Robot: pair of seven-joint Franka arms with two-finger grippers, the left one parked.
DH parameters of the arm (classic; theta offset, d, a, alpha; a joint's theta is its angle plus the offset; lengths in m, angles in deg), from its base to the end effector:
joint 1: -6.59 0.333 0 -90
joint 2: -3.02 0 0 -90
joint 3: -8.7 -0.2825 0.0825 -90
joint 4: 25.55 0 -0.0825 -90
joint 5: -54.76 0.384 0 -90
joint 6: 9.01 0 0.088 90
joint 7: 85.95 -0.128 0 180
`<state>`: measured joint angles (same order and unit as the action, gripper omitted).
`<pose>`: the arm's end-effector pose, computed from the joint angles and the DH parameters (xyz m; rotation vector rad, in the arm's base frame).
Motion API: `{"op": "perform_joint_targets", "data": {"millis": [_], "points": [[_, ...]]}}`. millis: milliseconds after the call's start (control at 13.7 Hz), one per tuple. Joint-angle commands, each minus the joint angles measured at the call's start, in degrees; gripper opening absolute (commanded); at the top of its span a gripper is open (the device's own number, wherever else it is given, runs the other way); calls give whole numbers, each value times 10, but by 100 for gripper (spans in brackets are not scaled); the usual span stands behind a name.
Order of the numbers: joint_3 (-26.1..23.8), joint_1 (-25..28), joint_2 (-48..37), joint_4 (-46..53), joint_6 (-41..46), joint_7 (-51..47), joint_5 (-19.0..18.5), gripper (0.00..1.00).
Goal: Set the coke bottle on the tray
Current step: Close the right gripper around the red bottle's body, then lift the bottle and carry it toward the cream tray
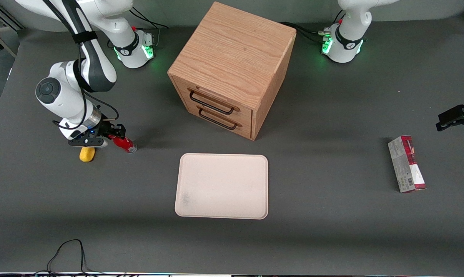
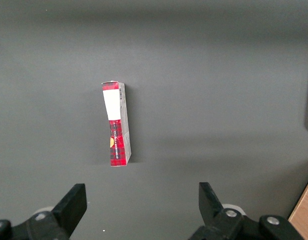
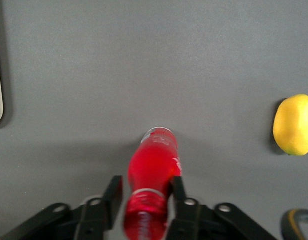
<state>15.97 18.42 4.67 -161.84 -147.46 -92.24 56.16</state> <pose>0.4967 0.0398 0.2561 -3.1272 0.0756 -0.0124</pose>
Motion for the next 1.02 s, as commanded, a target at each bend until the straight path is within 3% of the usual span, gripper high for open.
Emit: {"op": "perform_joint_targets", "data": {"millis": [0,220,293,659,951], "points": [[6,5,0,2,-5,18,6,2],[3,5,-9,34,24,15,6,0],[0,6,-9,67,72,13,6,0],[-4,18,38,370,377,8,8,0],[-23,18,158,655,557,7,11,0]]}}
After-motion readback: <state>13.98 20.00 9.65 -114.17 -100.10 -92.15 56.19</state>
